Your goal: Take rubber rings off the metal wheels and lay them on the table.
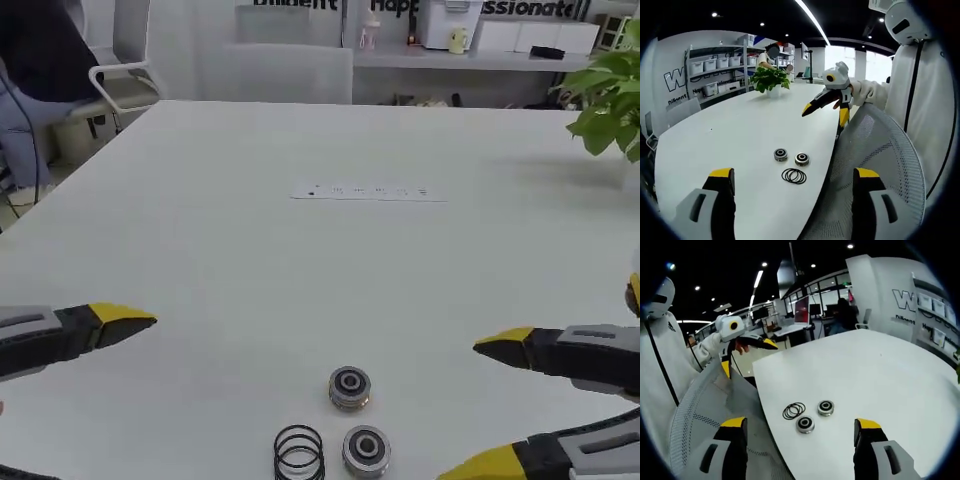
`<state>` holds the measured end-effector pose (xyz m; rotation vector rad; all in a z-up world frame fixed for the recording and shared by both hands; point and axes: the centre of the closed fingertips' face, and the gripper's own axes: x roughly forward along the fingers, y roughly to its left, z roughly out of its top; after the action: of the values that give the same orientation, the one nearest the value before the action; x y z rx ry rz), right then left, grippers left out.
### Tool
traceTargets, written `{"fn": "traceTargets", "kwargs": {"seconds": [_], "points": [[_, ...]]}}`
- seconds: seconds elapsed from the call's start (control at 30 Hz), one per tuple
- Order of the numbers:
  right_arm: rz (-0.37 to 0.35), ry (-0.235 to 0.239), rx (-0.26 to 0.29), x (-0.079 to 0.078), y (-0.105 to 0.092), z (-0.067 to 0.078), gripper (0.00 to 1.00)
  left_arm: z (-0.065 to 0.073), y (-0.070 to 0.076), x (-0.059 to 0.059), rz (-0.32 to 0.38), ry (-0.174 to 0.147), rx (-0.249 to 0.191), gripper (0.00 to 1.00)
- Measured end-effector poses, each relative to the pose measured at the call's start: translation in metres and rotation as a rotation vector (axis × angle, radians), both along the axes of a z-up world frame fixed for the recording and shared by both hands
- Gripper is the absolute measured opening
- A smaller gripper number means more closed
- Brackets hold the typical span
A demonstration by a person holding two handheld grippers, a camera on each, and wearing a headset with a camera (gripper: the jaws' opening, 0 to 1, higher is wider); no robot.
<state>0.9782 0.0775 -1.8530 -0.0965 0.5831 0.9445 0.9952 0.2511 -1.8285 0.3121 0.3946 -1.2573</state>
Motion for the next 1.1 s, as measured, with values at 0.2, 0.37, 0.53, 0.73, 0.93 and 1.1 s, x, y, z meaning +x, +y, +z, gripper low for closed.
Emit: {"fn": "traceTargets", "kwargs": {"seconds": [0.2, 0.37, 0.53, 0.73, 0.93, 1.1], "points": [[-0.029, 0.015, 0.005, -0.005, -0.009, -0.006, 0.90, -0.008, 0.010, 0.000, 0.042, 0.015, -0.004, 0.98], [-0.062, 0.054, 0.003, -0.013, -0.017, -0.019, 0.91, -0.019, 0.016, -0.001, 0.075, 0.038, -0.007, 0.98], [-0.082, 0.074, 0.006, -0.015, -0.020, -0.025, 0.91, -0.031, 0.019, -0.002, 0.097, 0.067, -0.010, 0.98], [-0.099, 0.097, 0.007, -0.016, -0.023, -0.031, 0.90, -0.033, 0.023, 0.001, 0.128, 0.087, -0.027, 0.98], [-0.108, 0.119, 0.003, -0.018, -0.024, -0.039, 0.89, -0.036, 0.024, 0.000, 0.135, 0.102, -0.029, 0.98], [-0.120, 0.128, -0.012, -0.019, -0.027, -0.043, 0.88, -0.039, 0.024, 0.000, 0.139, 0.119, -0.028, 0.98]]}}
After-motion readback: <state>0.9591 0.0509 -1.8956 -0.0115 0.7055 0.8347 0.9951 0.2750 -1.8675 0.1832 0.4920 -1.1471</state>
